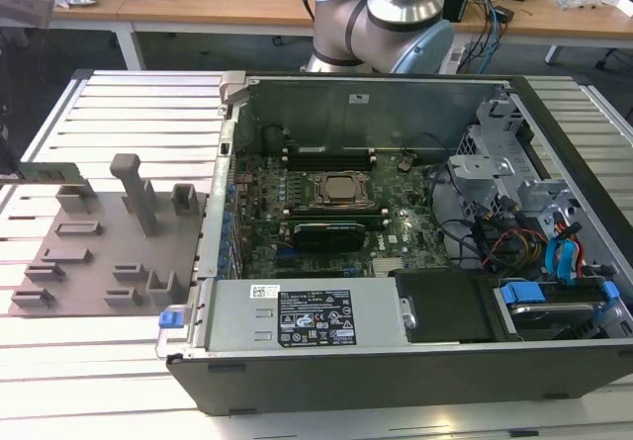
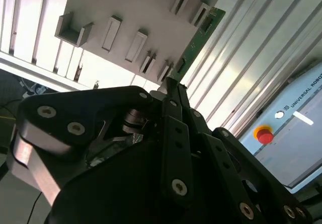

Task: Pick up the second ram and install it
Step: 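Pick up the second ram and move it above second insertion slot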

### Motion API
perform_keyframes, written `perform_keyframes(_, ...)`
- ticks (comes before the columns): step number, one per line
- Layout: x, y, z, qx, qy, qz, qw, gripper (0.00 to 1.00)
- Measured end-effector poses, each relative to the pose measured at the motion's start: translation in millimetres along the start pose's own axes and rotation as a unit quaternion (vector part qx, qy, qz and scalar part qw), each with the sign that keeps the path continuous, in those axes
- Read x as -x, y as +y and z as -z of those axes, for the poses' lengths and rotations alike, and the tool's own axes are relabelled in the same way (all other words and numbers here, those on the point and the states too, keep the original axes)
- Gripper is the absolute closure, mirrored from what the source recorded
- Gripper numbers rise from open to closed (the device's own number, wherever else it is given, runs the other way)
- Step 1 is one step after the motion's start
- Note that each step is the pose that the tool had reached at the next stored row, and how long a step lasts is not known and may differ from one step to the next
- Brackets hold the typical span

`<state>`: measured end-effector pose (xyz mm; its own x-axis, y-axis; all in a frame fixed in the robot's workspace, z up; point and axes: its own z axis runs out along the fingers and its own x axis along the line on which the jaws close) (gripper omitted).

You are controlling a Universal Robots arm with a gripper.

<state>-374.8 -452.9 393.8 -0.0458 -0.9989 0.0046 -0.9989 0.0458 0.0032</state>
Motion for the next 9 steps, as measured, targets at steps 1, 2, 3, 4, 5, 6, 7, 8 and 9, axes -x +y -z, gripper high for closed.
perform_keyframes(1,0.0,0.1,5.0,0.0000,0.0000,0.000,1.0000,0.88)
perform_keyframes(2,0.0,0.1,8.5,0.0000,0.0000,0.000,1.0000,0.88)
perform_keyframes(3,0.0,0.0,10.6,0.0000,0.0000,0.000,1.0000,0.88)
perform_keyframes(4,0.0,0.1,14.4,0.0000,0.0000,0.000,1.0000,0.88)
perform_keyframes(5,-0.1,0.1,19.8,0.0000,0.0000,0.000,1.0000,0.88)
perform_keyframes(6,-0.1,0.1,23.2,0.0000,0.0000,0.000,1.0000,0.88)
perform_keyframes(7,-0.1,0.1,26.1,0.0000,0.0000,0.000,1.0000,0.88)
perform_keyframes(8,-0.2,0.0,27.1,0.0003,-0.0069,0.000,1.0000,0.88)
perform_keyframes(9,-0.1,0.1,27.3,0.0010,-0.0215,0.000,0.9998,0.88)
